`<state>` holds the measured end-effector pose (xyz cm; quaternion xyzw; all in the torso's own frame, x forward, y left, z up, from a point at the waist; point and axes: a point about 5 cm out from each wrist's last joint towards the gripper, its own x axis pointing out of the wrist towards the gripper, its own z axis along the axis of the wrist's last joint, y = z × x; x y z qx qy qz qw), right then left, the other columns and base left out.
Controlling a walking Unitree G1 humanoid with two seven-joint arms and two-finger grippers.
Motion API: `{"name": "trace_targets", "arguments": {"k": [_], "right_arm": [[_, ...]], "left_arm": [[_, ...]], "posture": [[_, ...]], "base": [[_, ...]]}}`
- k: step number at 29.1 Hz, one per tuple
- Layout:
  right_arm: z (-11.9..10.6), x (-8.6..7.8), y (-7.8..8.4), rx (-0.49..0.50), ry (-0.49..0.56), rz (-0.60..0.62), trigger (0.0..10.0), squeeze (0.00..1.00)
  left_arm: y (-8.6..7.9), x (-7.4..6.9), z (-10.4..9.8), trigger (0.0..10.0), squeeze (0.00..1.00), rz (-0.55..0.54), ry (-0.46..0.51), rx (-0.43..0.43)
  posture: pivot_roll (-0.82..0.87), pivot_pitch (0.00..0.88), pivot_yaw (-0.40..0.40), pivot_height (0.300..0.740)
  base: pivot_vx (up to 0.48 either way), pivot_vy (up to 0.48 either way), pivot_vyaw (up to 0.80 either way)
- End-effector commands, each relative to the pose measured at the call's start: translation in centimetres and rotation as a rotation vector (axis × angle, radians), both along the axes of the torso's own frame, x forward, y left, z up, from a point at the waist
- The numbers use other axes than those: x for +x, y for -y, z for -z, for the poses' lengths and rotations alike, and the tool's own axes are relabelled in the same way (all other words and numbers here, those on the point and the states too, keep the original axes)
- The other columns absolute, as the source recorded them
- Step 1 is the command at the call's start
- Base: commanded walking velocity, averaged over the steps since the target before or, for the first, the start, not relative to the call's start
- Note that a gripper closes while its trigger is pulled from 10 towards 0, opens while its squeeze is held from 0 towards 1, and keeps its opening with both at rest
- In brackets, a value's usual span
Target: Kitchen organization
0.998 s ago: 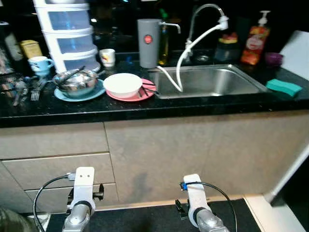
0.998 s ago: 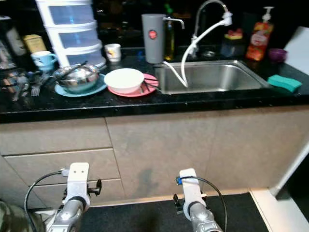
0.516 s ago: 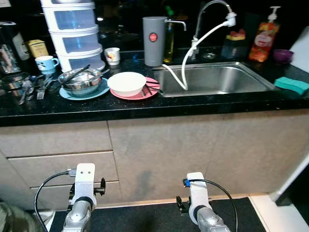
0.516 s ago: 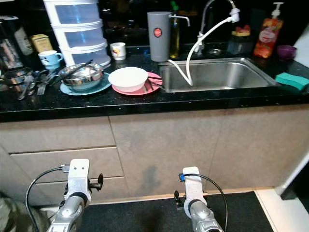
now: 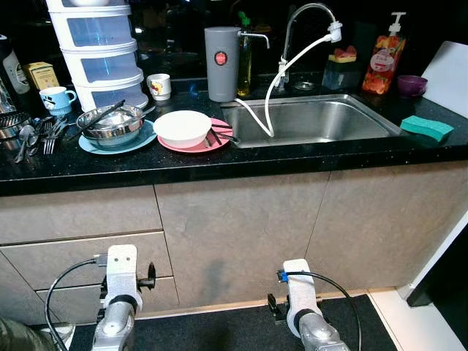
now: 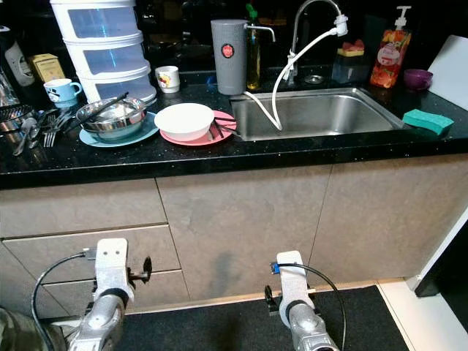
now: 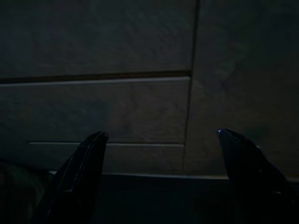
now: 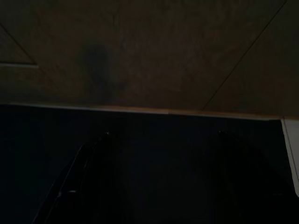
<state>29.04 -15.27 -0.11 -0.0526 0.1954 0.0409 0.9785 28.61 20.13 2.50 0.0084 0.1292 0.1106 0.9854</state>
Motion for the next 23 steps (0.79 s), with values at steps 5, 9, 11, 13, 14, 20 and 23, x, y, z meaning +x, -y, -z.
{"name": "trace_targets", "arguments": {"k": [5,9,11,13,14,20,23], "right_arm": [[-5.2,3.0,0.1,0.094,0.288,0.057,10.0,0.0],[-8.3,4.4,0.3,0.152,0.414,0.071,10.0,0.0],[-9.2,4.7,0.2,0.18,0.438,0.058,10.0,0.0],[-10.0,5.0,-0.1,0.181,0.476,0.027,10.0,0.0],[-10.7,5.2,-0.4,0.182,0.509,0.011,10.0,0.0],[-12.3,5.6,-0.9,0.244,0.562,0.018,10.0,0.0],[-12.8,5.6,-1.2,0.248,0.581,0.004,10.0,0.0]], "left_arm": [[-0.3,1.0,-4.9,10.0,0.0,-0.013,0.244,0.028],[0.3,1.3,-7.6,10.0,0.0,0.028,0.347,0.007],[1.0,1.5,-8.4,10.0,0.0,0.095,0.371,0.034],[1.5,1.6,-9.2,10.0,0.0,0.133,0.4,0.077],[1.7,1.5,-9.8,10.0,0.0,0.138,0.424,0.093],[1.3,1.3,-11.5,10.0,0.0,0.091,0.477,0.135],[1.3,1.2,-12.2,10.0,0.0,0.078,0.49,0.132]], "posture": [[0.06,0.025,0.037,0.74],[0.06,0.019,0.038,0.74],[0.06,0.014,0.039,0.74],[0.07,0.009,0.04,0.74],[0.07,0.006,0.038,0.74],[0.08,0.0,0.037,0.74],[0.07,0.0,0.038,0.74]], "base": [[0.0,0.0,0.0],[0.0,0.0,0.0],[0.0,0.0,0.0],[0.0,0.0,0.0],[0.0,0.0,0.0],[0.0,0.0,0.0],[0.0,0.0,0.0]]}}
